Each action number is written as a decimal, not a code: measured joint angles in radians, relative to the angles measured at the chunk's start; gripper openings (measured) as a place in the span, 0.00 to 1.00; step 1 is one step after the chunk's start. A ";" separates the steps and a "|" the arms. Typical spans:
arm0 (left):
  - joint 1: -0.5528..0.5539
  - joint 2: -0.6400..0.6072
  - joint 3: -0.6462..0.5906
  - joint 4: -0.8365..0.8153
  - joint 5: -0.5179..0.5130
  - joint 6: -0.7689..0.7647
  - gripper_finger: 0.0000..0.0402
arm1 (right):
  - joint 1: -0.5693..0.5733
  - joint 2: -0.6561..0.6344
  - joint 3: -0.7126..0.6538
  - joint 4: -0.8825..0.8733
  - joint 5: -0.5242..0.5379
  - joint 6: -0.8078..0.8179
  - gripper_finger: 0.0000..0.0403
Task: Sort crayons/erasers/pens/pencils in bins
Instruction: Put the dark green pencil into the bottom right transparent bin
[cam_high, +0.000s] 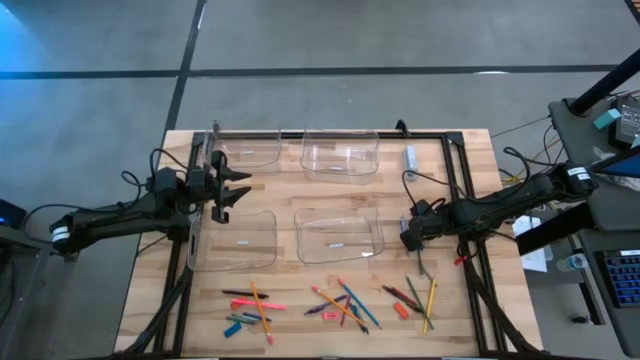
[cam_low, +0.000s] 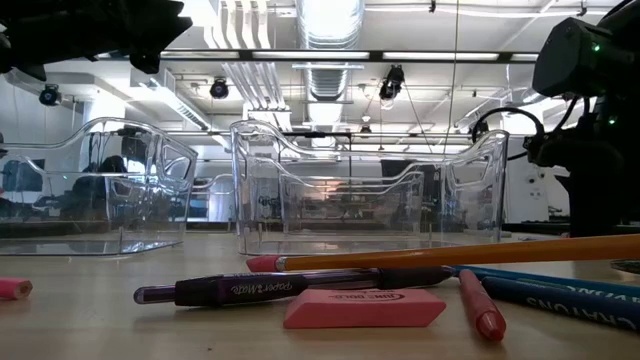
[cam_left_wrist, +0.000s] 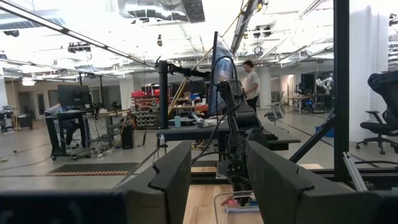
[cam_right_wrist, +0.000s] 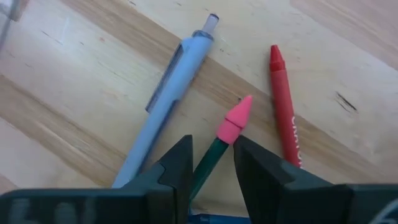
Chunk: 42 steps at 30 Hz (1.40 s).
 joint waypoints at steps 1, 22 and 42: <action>0.000 0.000 0.000 0.000 0.000 0.000 0.35 | 0.000 0.000 0.002 0.000 0.000 0.001 0.27; 0.000 -0.002 0.000 0.001 0.000 -0.001 0.35 | 0.000 0.000 0.016 -0.001 0.000 0.014 0.26; 0.000 -0.002 0.000 0.002 0.000 -0.001 0.35 | 0.000 0.000 0.016 -0.003 0.001 0.010 0.03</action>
